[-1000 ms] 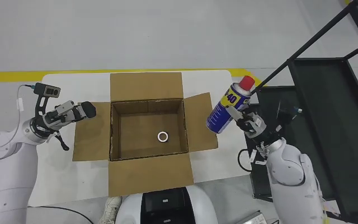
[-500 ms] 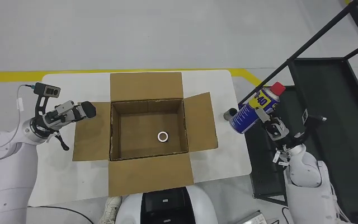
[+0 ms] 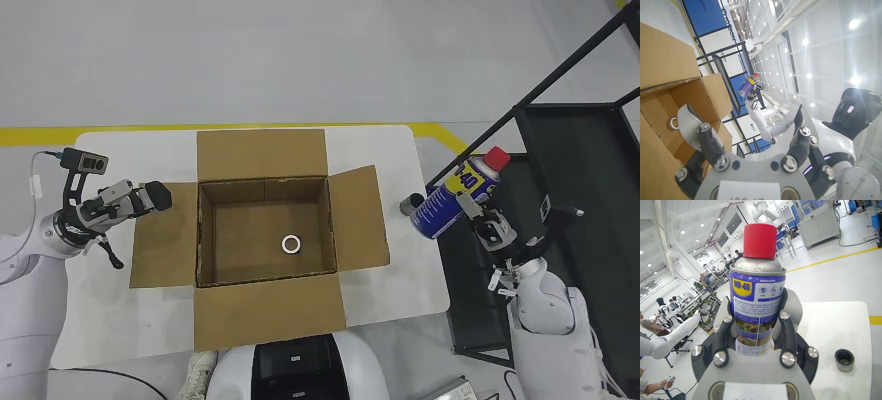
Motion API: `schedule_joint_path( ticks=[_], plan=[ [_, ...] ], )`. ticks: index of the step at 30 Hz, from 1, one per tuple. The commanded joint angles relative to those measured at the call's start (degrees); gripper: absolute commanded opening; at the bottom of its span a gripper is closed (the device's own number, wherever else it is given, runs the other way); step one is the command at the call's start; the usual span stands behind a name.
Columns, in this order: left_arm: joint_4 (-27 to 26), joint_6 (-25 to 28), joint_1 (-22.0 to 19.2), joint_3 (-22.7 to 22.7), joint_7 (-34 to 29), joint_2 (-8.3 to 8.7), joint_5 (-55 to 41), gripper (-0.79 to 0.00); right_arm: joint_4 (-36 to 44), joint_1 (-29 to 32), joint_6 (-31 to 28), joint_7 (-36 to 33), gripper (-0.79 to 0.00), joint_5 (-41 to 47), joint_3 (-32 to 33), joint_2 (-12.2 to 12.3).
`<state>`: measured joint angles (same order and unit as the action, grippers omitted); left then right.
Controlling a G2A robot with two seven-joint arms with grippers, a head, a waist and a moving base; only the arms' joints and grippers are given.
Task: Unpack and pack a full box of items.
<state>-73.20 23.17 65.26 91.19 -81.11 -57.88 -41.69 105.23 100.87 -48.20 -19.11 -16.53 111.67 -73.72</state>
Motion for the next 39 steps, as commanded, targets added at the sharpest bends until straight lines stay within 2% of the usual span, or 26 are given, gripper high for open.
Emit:
schedule_joint_path(
  ticks=[1,4,7,11,15,22,26,29,39],
  plan=[
    [0.00,0.00,0.00,0.00,0.00,0.00,0.00,0.000,0.20,-0.13,0.78,0.29,-0.785,-0.38,-0.06,0.01],
    [0.00,0.00,0.00,0.00,0.00,0.00,0.00,0.000,-1.11,-0.26,0.81,2.82,-0.785,-1.12,-0.68,-0.10],
    [0.00,0.00,0.00,0.00,0.00,0.00,0.00,0.000,-5.08,-0.22,-4.11,8.75,-0.785,-2.60,-1.25,-0.47],
    [0.00,0.00,0.00,0.00,0.00,0.00,0.00,0.000,-12.41,-1.10,-7.51,18.12,-0.785,-13.30,-0.87,-1.23],
    [0.00,0.00,0.00,0.00,0.00,0.00,0.00,0.000,-18.66,-2.38,-7.64,29.36,-0.785,-26.06,-1.53,-2.15],
    [0.00,0.00,0.00,0.00,0.00,0.00,0.00,0.000,-26.71,-4.49,0.44,52.49,-0.785,-51.76,-5.24,-3.22],
    [0.00,0.00,0.00,0.00,0.00,0.00,0.00,0.000,-33.06,-6.25,4.82,63.55,-0.785,-61.62,-7.87,-3.19],
    [0.00,0.00,0.00,0.00,0.00,0.00,0.00,0.000,-37.07,-7.86,5.26,67.92,-0.785,-64.33,-8.80,-2.94],
    [0.00,0.00,0.00,0.00,0.00,0.00,0.00,0.000,-37.38,-8.03,5.27,68.23,-0.785,-64.57,-8.88,-2.90]
  ],
)
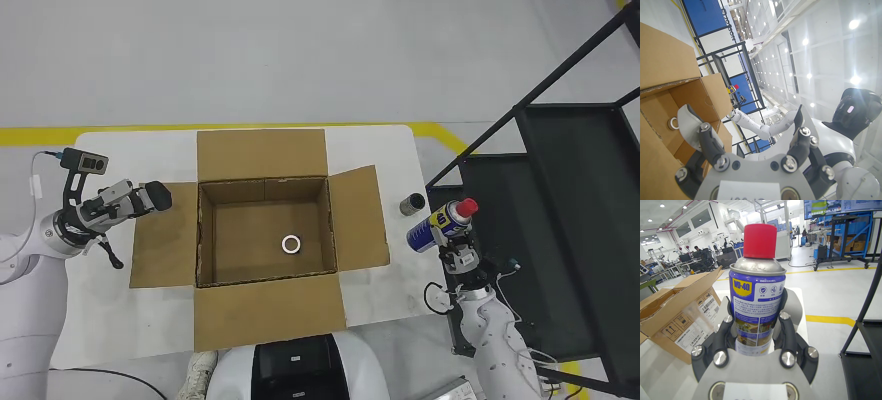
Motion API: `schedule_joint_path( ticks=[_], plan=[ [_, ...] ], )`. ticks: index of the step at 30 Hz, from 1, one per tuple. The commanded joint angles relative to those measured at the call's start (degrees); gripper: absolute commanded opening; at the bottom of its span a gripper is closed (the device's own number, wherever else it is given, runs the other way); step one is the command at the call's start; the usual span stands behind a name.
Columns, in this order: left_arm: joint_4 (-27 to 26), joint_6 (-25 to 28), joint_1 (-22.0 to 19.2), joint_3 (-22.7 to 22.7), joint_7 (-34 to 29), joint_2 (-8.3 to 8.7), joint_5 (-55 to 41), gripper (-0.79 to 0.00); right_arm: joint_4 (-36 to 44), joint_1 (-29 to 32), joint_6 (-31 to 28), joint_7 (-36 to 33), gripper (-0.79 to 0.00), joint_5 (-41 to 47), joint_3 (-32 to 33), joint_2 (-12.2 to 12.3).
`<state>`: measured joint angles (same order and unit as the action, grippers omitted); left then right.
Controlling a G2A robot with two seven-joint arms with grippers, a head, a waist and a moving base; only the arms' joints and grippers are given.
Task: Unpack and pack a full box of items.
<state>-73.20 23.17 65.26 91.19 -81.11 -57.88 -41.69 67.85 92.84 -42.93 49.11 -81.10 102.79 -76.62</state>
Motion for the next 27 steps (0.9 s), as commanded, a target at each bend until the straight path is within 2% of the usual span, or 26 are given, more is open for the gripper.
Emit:
schedule_joint_path(
  ticks=[1,8,12,15,23,27],
  plan=[
    [0.00,0.00,0.00,0.00,0.00,0.00,0.00,0.000,0.00,0.00,0.00,0.00,-0.785,0.00,0.00,0.00],
    [0.00,0.00,0.00,0.00,0.00,0.00,0.00,0.000,-0.02,-0.01,0.28,-0.28,-0.785,0.12,-0.01,-0.01],
    [0.00,0.00,0.00,0.00,0.00,0.00,0.00,0.000,-1.88,-0.63,5.65,-1.18,-0.785,0.88,-1.27,-0.28],
    [0.00,0.00,0.00,0.00,0.00,0.00,0.00,0.000,-5.13,-1.58,10.67,3.10,-0.785,-1.29,-2.79,-0.48],
    [0.00,0.00,0.00,0.00,0.00,0.00,0.00,0.000,-19.02,-7.85,17.87,18.20,-0.785,-3.27,-6.65,-1.01],
    [0.00,0.00,0.00,0.00,0.00,0.00,0.00,0.000,-25.53,-11.85,22.52,21.36,-0.785,-5.58,-8.56,-1.19]
  ],
)
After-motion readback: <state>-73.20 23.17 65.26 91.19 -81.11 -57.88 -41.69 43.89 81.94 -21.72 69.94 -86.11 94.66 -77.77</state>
